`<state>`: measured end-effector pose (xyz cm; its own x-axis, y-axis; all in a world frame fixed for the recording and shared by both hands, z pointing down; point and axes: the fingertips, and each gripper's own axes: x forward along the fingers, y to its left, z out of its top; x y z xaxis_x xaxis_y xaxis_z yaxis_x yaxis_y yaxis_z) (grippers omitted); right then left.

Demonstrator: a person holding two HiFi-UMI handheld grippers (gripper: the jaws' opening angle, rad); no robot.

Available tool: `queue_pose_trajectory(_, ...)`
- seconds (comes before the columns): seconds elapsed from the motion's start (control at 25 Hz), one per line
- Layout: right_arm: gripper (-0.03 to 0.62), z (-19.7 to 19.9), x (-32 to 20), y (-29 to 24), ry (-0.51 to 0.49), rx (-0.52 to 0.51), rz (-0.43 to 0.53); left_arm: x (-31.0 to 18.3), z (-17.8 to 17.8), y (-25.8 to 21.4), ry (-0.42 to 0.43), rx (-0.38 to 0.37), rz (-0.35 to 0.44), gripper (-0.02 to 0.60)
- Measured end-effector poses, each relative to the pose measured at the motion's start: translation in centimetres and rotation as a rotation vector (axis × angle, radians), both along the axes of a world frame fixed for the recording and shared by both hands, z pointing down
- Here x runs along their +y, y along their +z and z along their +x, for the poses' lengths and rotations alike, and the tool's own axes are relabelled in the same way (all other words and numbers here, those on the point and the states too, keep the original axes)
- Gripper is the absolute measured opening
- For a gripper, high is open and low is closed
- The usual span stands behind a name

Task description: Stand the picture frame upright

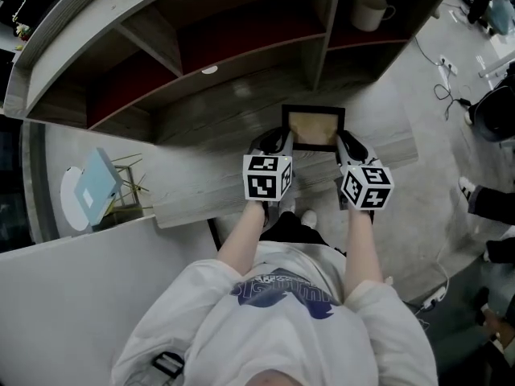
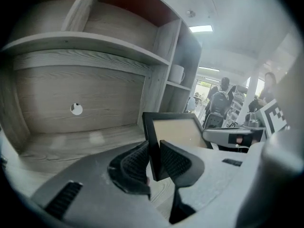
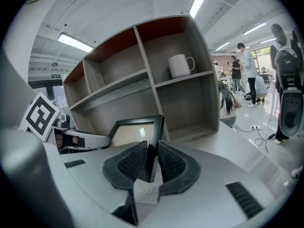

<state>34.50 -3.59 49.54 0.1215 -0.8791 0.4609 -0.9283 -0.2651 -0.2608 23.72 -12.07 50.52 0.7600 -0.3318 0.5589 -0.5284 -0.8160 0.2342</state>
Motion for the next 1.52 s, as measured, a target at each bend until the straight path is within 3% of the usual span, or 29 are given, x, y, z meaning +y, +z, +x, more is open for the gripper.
queue_pose_trajectory(0.56, 0.069, 1.7, -2.4, 0.7, 0.002, 0.008, 0.007, -2.7, 2.1, 0.8, 0.043, 0.0, 0.014, 0.08)
queue_pose_trajectory(1.52, 0.072, 8.7, -7.6, 6.1, -0.248, 0.037, 0.013, -5.2, 7.6, 5.3, -0.135, -0.031, 0.067, 0.083)
